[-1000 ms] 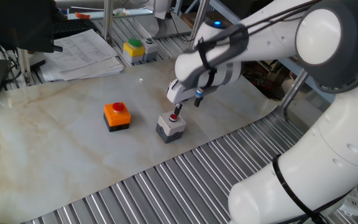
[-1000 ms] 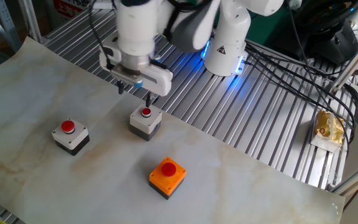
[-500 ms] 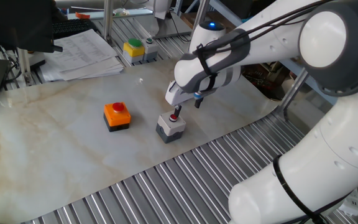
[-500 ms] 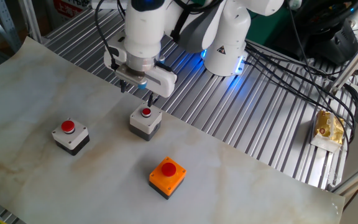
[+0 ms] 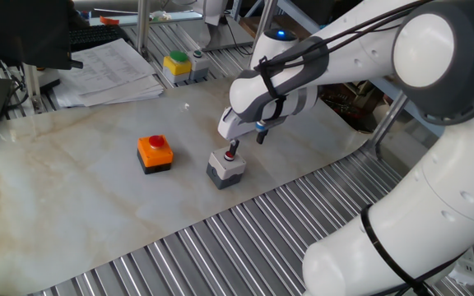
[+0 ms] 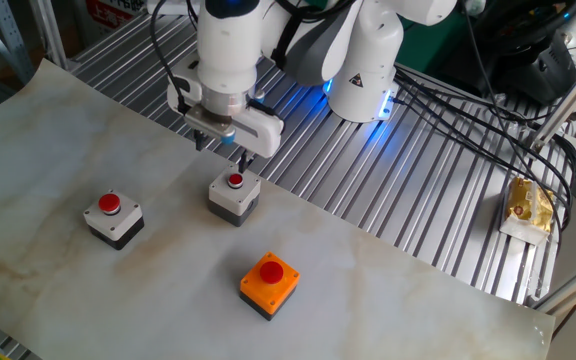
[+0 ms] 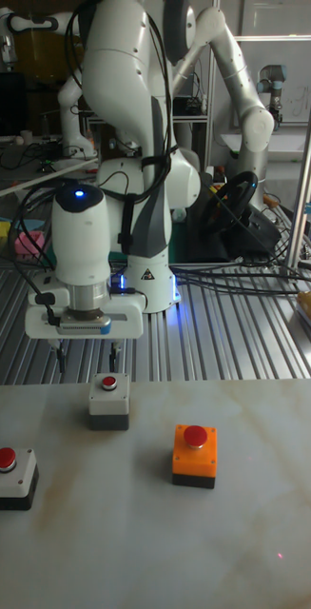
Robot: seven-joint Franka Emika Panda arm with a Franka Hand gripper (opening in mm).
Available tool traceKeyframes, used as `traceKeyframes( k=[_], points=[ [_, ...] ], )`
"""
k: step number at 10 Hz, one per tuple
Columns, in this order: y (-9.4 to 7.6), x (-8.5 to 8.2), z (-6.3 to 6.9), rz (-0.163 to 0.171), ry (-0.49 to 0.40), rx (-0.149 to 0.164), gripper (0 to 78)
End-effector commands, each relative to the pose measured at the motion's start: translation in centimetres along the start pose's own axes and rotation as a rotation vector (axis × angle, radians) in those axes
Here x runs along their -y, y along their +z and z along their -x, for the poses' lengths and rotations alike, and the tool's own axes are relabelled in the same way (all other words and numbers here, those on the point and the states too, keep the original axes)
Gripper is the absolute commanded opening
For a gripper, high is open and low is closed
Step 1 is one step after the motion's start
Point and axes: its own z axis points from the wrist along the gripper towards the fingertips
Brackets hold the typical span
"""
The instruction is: Press three buttons from left to right in sequence
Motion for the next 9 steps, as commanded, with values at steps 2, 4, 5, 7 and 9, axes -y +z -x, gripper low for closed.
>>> traceKeyframes(
  k=[2,4,5,7,9],
  points=[
    [0.34,-0.06,0.26,-0.001,0.001,0.005,77.3],
    [0.16,0.16,0.54,0.001,-0.001,0.003,77.3],
    [-0.01,0.39,0.82,0.002,-0.005,-0.003,77.3],
    [0.22,0.43,0.95,0.003,-0.003,-0.003,77.3],
    [0.5,0.38,1.01,0.004,0.0,-0.002,77.3]
  ],
)
